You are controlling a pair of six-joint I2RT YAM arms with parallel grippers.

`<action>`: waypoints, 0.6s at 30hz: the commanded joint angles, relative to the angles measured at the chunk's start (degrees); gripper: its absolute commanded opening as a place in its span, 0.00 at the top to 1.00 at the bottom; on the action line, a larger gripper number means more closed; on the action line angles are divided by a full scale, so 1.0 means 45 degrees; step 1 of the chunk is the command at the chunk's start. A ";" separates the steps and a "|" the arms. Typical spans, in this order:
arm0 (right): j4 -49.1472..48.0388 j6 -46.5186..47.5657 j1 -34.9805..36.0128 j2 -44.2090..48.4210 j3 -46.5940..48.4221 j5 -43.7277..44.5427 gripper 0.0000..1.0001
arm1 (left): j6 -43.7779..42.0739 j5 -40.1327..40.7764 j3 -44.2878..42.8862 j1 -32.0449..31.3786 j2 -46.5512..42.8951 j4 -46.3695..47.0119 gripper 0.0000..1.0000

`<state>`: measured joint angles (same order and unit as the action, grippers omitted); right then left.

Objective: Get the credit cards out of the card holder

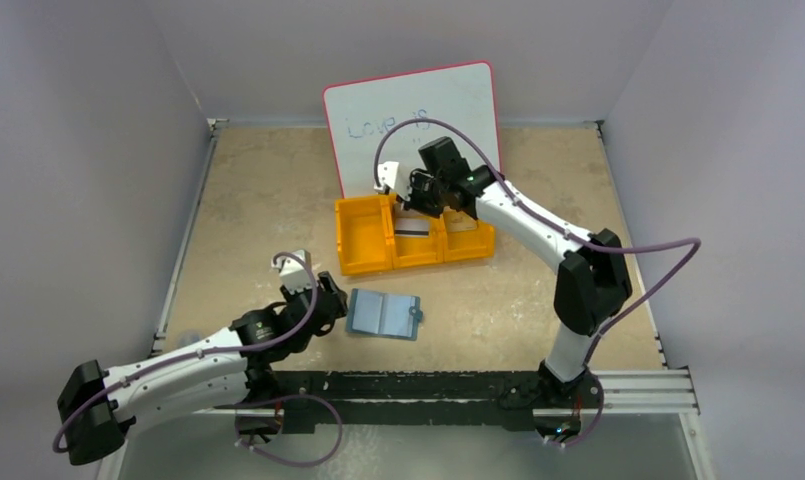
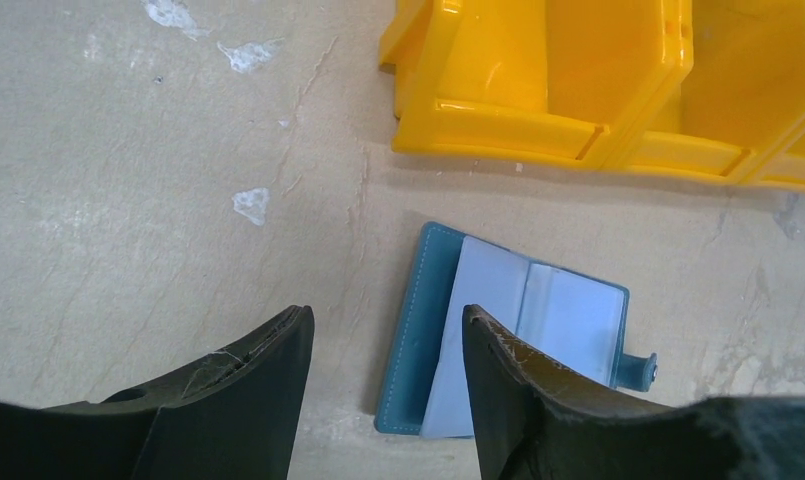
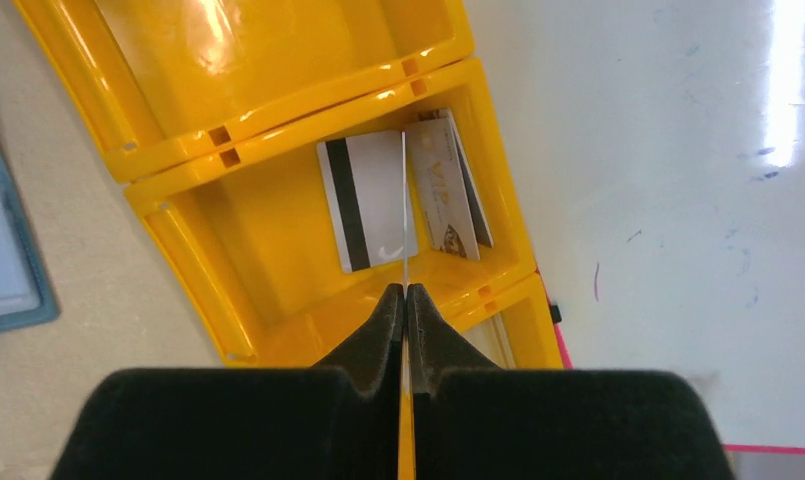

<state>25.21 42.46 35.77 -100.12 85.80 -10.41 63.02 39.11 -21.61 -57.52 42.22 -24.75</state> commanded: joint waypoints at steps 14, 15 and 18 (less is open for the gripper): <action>0.2138 0.2562 -0.0663 -0.2420 0.2450 -0.0612 1.00 | -0.0805 0.1142 -0.0687 -0.0002 -0.0986 -0.0675 0.42; 0.2267 0.2629 -0.0663 -0.2613 0.2701 -0.0525 1.00 | -0.0770 0.1160 -0.0655 -0.0003 -0.0983 -0.0689 0.42; 0.3007 0.3199 -0.0663 -0.3245 0.3542 -0.0152 1.00 | -0.0776 0.1154 -0.0540 0.0004 -0.0979 -0.0516 0.42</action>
<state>33.19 52.45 32.88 -112.46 96.29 -11.53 60.40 42.48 -22.63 -57.52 38.11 -28.03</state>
